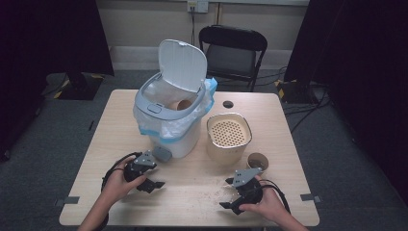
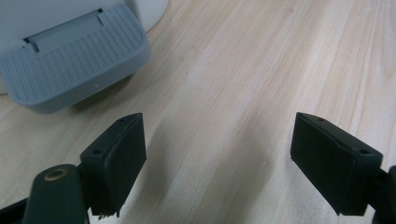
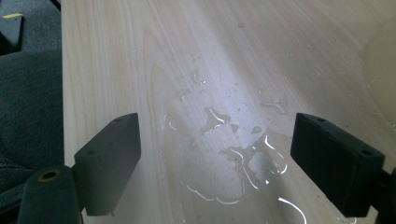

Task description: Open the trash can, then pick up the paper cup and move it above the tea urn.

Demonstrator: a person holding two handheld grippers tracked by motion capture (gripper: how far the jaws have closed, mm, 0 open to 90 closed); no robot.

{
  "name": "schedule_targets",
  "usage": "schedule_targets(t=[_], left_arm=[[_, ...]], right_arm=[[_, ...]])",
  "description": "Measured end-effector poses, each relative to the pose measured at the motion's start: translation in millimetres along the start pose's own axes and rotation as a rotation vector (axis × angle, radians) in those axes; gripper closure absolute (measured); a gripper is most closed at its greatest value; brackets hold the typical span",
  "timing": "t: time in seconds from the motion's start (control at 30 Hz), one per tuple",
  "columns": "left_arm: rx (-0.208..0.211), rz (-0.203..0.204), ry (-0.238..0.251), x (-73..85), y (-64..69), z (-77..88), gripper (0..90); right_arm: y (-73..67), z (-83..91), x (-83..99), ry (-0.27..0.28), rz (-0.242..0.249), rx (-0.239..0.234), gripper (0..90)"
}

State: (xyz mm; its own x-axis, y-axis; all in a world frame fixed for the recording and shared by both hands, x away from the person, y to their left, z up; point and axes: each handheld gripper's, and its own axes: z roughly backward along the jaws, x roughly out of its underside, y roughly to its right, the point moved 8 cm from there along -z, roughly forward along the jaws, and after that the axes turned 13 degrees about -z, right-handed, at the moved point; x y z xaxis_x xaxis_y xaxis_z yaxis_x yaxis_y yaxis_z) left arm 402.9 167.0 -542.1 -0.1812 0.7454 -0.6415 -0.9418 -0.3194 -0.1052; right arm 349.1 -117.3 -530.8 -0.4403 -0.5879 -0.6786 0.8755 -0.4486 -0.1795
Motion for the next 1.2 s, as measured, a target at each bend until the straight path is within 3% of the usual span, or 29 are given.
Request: schedule_targets(t=[0.2, 0.37, 0.43, 0.8, 1.2], left_arm=[[0.005, -0.014, -0.032, 8.1, 0.9, -1.8, 17.6], [0.008, -0.017, -0.015, 8.4, 1.1, -3.2, 16.6], [0.007, -0.037, -0.023, 9.2, 0.7, -3.3, 15.6], [-0.011, -0.039, 0.016, 11.7, 3.7, -3.8, 13.4], [0.008, -0.06, 0.053, 12.5, 8.0, -6.5, 4.7]], right_arm=[[-1.7, 3.5, 4.8, -0.01, 0.011, -0.008, 15.8], [-1.3, 4.5, 6.0, -0.012, 0.015, -0.014, 15.8], [-0.9, 5.0, 5.9, -0.009, 0.014, -0.016, 15.8], [-0.2, 15.4, 10.7, -0.002, 0.006, -0.015, 16.1], [3.1, 25.1, 19.8, 0.001, -0.01, -0.016, 16.2]])
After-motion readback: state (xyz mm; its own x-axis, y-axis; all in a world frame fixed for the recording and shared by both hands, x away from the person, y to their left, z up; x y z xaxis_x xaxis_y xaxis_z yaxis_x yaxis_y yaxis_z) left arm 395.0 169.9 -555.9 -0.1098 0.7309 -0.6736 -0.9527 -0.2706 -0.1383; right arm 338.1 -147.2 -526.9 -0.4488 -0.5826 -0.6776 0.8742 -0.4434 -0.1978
